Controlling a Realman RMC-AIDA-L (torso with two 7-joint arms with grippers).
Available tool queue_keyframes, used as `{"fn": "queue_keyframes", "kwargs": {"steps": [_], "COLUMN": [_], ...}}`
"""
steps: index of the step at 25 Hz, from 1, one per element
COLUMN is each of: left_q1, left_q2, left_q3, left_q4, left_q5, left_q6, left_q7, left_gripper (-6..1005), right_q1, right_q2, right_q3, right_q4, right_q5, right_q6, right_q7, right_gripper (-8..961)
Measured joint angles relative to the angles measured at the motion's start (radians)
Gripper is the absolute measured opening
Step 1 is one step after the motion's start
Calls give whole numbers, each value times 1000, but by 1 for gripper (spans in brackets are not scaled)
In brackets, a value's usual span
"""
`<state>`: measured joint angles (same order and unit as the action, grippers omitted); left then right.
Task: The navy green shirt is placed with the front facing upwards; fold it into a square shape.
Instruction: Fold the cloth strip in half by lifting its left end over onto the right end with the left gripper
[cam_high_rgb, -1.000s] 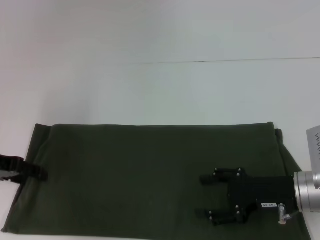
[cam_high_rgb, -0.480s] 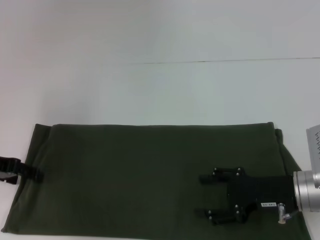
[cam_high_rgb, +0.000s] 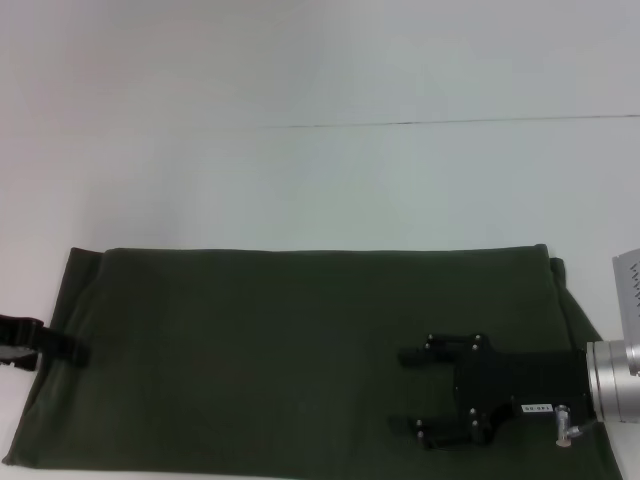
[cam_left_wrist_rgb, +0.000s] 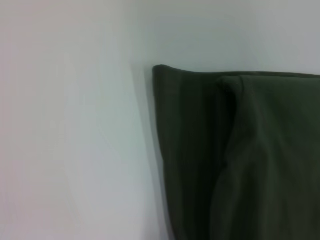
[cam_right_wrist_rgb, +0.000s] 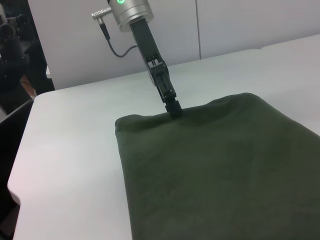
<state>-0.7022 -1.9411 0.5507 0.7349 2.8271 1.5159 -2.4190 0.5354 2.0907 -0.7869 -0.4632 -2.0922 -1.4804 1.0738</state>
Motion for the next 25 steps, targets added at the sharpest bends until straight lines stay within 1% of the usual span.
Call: {"fn": "queue_keyframes", "kwargs": {"steps": [17, 21, 25], "left_q1": [-19, -19, -21], "left_q2": [-1, -8, -10], "left_q3": [-3, -1, -1], "left_q4": [-39, -40, -40], "left_q5": [-48, -47, -45], "left_q6": [49, 44, 43], "left_q7": [4, 4, 2], "left_gripper": [805, 804, 803], "right_q1": [-4, -5, -6], "right_q2": [0, 0, 0], "right_q3": [0, 2, 4], "right_q4": [-1, -2, -3], "right_q5": [0, 0, 0], "right_q6": [-6, -17, -23], "right_q7": [0, 0, 0], "right_gripper": [859, 860, 860]}}
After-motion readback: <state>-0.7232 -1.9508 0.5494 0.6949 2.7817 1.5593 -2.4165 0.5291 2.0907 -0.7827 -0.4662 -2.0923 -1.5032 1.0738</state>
